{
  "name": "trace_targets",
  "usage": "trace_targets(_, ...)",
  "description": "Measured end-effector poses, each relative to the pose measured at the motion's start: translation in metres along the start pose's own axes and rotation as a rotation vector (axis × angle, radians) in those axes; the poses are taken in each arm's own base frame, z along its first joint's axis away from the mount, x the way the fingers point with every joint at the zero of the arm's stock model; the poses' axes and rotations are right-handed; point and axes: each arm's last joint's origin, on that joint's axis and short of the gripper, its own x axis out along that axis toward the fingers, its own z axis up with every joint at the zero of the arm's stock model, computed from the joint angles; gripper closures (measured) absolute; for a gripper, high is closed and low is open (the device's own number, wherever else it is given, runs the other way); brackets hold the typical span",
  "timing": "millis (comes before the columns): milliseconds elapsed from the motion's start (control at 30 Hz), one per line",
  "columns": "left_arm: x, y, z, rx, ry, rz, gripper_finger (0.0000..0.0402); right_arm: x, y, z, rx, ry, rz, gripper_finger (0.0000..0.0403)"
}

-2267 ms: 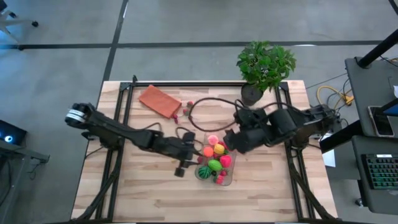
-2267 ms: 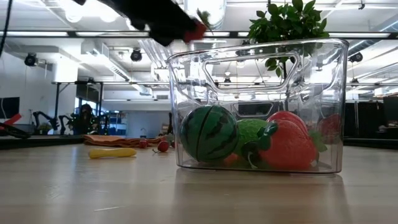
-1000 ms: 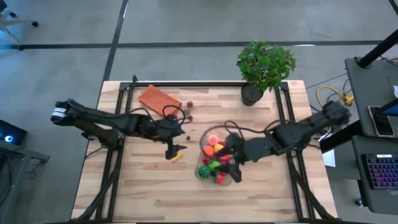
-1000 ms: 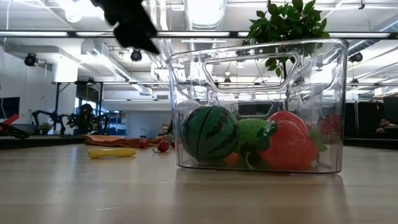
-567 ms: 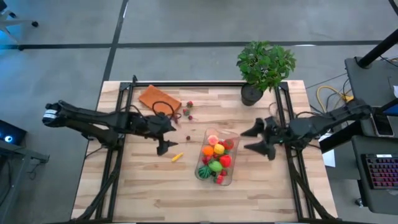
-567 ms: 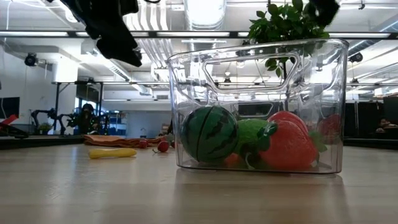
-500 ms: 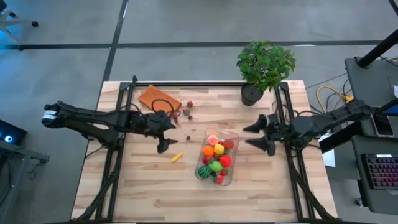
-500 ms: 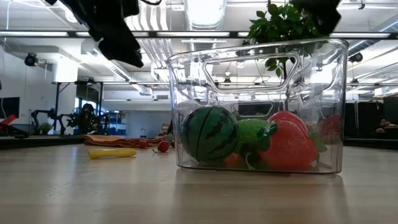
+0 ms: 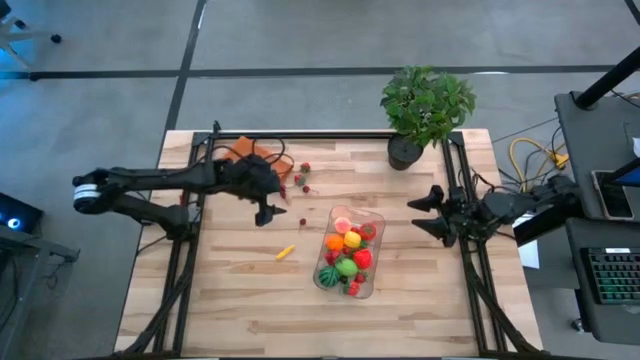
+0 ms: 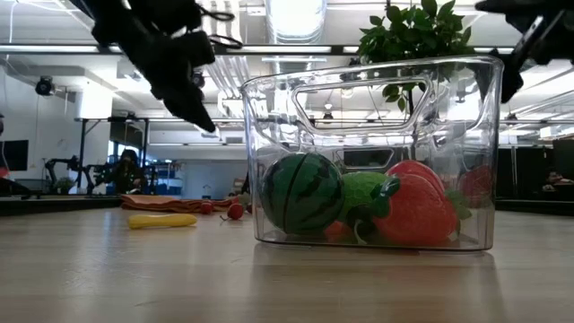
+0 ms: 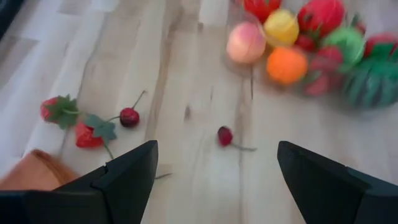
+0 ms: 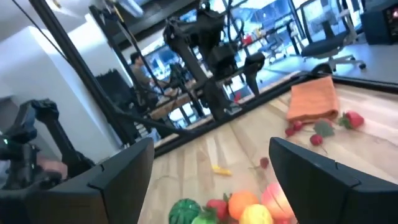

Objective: Pick and placing Produce into tupperware
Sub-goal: Put the bell pepper into the transparent bin

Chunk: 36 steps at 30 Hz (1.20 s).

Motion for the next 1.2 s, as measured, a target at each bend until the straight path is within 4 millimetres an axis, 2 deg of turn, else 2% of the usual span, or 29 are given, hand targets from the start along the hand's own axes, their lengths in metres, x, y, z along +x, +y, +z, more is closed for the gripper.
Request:
trace_targets(133, 0.017, 0.007, -0.004, 0.083, 0.062, -0.055, 0.0086, -0.004, -0.009, -0.014, 0.002, -0.028, 0.007, 0.0096)
trace_targets(233, 0.029, 0.007, -0.006, 0.083, 0.095, -0.108, 0.0086, -0.006, -0.015, -0.024, -0.006, -0.047, 0.016, 0.0099)
trace_targets(400, 0.041, 0.008, -0.009, 0.070, 0.140, -0.153, 0.0086, -0.007, -0.018, -0.026, -0.070, -0.044, -0.039, 0.0095)
trace_targets(567, 0.040, -0.001, -0.010, 0.017, 0.138, -0.333, 0.0086, -0.007, -0.022, -0.029, -0.094, -0.045, -0.142, 0.0093)
trace_targets(833, 0.035, -0.028, -0.010, -0.190, 0.206, -0.417, 0.0086, -0.005, -0.024, -0.032, -0.141, -0.019, -0.194, 0.0098)
trace_targets(933, 0.035, -0.035, -0.009, -0.345, 0.241, -0.417, 0.0086, -0.004, -0.024, -0.033, -0.145, -0.011, -0.198, 0.0095)
trace_targets(1033, 0.038, -0.040, -0.010, -0.421, 0.261, -0.361, 0.0086, -0.004, -0.024, -0.033, -0.144, -0.012, -0.197, 0.0092)
trace_targets(1200, 0.042, -0.042, -0.016, -0.430, 0.252, -0.176, 0.0086, -0.004, -0.024, -0.033, -0.141, -0.013, -0.197, 0.0097)
